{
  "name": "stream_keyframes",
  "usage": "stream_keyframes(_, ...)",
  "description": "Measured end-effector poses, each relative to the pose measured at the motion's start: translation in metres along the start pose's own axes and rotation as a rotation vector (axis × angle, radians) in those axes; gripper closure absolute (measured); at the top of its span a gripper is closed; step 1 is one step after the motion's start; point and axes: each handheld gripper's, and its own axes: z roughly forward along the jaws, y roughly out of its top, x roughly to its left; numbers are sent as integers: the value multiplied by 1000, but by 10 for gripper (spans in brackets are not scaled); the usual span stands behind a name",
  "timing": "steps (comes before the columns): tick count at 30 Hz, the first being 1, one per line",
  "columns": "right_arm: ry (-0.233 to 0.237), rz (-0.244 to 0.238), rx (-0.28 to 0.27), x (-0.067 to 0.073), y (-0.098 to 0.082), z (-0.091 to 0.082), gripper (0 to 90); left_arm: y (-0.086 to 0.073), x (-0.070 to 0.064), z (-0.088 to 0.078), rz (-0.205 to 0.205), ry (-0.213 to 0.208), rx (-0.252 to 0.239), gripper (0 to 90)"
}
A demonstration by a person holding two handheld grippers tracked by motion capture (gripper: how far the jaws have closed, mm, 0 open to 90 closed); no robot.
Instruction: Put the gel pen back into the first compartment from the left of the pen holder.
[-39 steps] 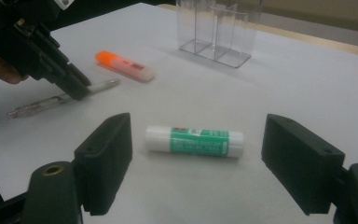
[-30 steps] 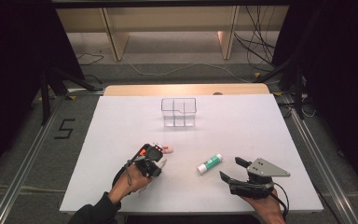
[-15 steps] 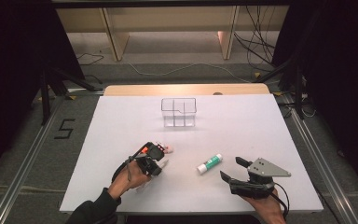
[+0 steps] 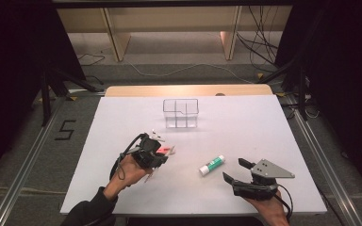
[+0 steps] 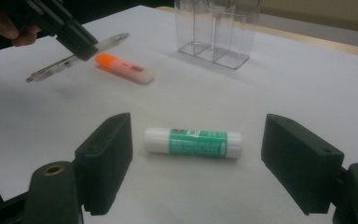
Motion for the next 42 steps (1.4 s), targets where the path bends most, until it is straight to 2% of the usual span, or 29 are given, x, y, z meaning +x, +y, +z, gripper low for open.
stream_keyframes(7,0,3,0,-1,0,0,256,8,4,-9,-24,12,-157,793)
stream_keyframes(12,2,0,-7,0,0,0,256,15,11,-9,-63,26,-261,793)
stream_keyframes(15,1,-1,-6,-1,0,0,256,19,15,-10,-78,28,-305,793)
stream_keyframes(22,1,-1,-5,-1,0,0,256,28,22,-14,-89,30,-381,793)
stream_keyframes(27,3,-1,-7,-1,0,-1,256,35,30,-16,-116,42,-460,793)
stream_keyframes(30,0,6,-4,-1,0,-1,256,40,37,-15,-151,40,-504,793)
stream_keyframes(33,0,7,-3,-1,0,0,256,43,43,-13,-171,46,-535,793)
stream_keyframes(42,6,5,-8,-2,-1,0,256,53,52,-6,-190,64,-597,793)
